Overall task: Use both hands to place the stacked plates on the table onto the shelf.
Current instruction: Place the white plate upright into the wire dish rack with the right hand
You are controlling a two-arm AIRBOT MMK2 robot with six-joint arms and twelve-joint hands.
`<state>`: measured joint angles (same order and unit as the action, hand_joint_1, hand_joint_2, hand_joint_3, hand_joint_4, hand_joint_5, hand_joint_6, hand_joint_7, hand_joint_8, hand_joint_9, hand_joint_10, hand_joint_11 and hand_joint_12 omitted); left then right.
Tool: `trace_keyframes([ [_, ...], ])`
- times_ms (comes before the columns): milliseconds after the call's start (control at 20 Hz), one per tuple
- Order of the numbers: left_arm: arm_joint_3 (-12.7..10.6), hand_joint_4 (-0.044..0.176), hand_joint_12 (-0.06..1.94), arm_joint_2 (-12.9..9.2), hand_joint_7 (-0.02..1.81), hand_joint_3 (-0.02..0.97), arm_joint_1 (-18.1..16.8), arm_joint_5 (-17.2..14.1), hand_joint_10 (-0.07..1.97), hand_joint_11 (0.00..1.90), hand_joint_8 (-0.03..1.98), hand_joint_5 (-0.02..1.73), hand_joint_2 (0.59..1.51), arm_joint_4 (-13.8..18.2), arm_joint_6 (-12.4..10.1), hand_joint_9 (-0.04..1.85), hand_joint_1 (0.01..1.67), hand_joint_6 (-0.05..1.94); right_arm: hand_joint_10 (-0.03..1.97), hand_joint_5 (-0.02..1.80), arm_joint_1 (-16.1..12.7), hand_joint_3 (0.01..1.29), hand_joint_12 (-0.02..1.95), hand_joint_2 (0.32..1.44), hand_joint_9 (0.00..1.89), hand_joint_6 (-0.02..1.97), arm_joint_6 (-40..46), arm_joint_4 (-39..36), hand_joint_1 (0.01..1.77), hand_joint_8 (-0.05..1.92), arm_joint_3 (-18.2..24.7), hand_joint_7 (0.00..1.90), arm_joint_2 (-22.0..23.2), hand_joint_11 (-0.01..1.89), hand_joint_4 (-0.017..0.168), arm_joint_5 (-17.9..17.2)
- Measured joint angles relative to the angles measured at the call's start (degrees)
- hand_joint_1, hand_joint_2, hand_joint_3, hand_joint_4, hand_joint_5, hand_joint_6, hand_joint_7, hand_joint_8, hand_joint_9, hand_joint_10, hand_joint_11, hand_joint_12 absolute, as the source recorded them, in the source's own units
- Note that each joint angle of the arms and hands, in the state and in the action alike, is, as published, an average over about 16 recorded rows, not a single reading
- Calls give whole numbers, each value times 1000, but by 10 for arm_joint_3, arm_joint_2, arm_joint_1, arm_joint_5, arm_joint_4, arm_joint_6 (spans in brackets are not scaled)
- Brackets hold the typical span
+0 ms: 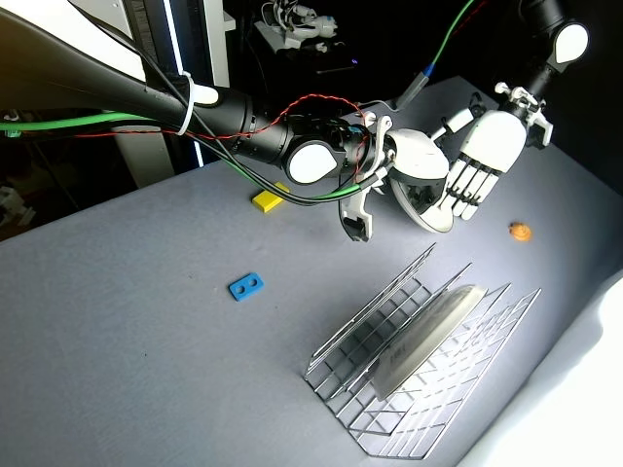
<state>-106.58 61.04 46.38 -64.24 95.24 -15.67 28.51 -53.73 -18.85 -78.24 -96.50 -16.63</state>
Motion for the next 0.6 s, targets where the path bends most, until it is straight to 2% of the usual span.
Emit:
trace_keyframes([
  [350,-5,-1,7,-19,17,20,-76,-10,12,20,10,26,1187,-6,-8,19,15,12,-4,891,-4,12,765,970,1282,456,7,1,1126,552,6,1006,7,1004,-9,4],
  [600,-7,0,7,-38,23,20,-133,-15,11,18,18,26,1185,-14,-18,19,15,17,-5,907,-13,11,754,970,1301,466,16,6,1130,578,31,1022,30,1004,-4,18],
])
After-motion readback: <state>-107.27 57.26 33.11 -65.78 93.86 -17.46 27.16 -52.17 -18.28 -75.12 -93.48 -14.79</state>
